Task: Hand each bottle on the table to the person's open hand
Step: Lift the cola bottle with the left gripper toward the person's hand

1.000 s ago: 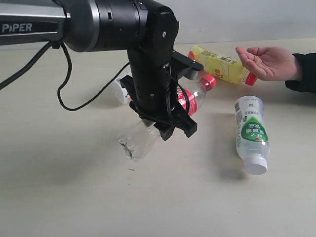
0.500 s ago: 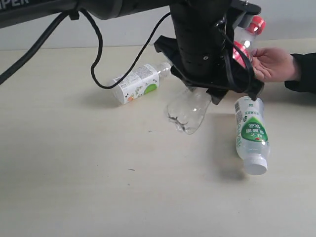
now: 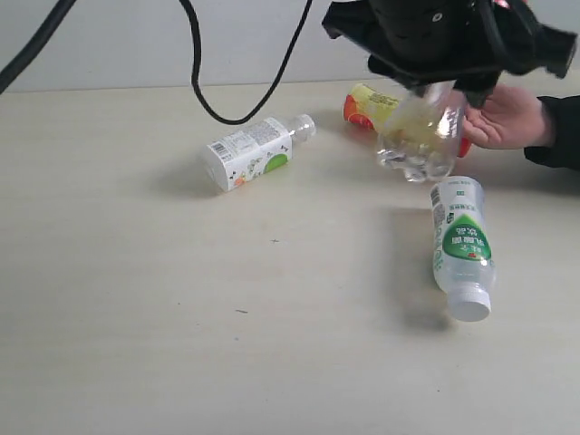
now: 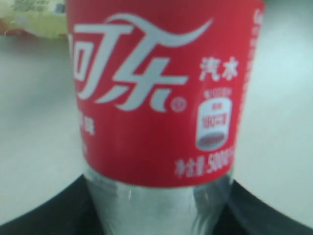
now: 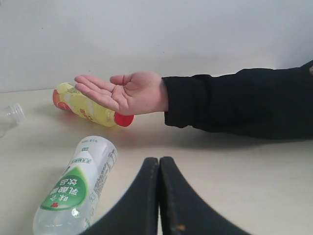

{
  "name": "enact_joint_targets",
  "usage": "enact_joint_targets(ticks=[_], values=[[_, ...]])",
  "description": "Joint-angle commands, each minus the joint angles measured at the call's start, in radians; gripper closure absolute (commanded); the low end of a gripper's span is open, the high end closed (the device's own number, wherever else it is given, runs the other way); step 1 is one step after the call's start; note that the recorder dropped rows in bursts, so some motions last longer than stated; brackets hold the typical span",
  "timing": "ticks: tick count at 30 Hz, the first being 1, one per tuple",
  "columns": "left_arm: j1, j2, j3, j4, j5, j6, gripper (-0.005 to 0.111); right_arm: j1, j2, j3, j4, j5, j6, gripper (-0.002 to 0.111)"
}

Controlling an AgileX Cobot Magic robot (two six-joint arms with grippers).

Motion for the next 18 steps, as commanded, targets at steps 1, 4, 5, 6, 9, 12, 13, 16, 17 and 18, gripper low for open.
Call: enact_joint_targets(ticks=[1,4,5,6,9,12,13,16,17,18], values=[[-0.002,0.027,-0.069,-0.127,-0.099,-0.001,0.107,0.003,-0.005,0.005,-0.001,-0.007,-0.001,0.108],[0.0,0.087,-0.148,-0.179,-0.11,0.0,0.107,0.003,-0.005,0.005,-0.001,-0.007,-0.001,0.108],[0.0,0.112,-0.178,-0.189,-0.112,-0.002,0.107,0.003,-0.005,0.005,-0.001,-0.007,-0.001,0.108],[0.0,0.138,-0.209,-0.191,-0.121,-0.004,0.107,0.003,-0.005,0.005,-0.001,-0.007,-0.001,0.108],[0.006,0.209,-0.292,-0.199,-0.162,-0.042,0.107,0.003,-0.005,0.005,-0.001,-0.007,-0.001,0.108],[0.031,0.276,-0.363,-0.238,-0.213,-0.066,0.107,0.003,-0.005,0.005,-0.001,-0.007,-0.001,0.108],[0.043,0.296,-0.379,-0.269,-0.236,-0.079,0.107,0.003,-0.005,0.005,-0.001,-0.007,-0.001,0.108],[0.079,0.357,-0.401,-0.413,-0.323,-0.079,0.107,0.003,-0.005,0.005,-0.001,-0.007,-0.001,0.108],[0.091,0.376,-0.403,-0.468,-0.35,-0.077,0.107,0.003,-0.005,0.005,-0.001,-0.007,-0.001,0.108],[0.101,0.392,-0.403,-0.51,-0.378,-0.074,0.107,0.003,-0.005,0.005,-0.001,-0.007,-0.001,0.108]])
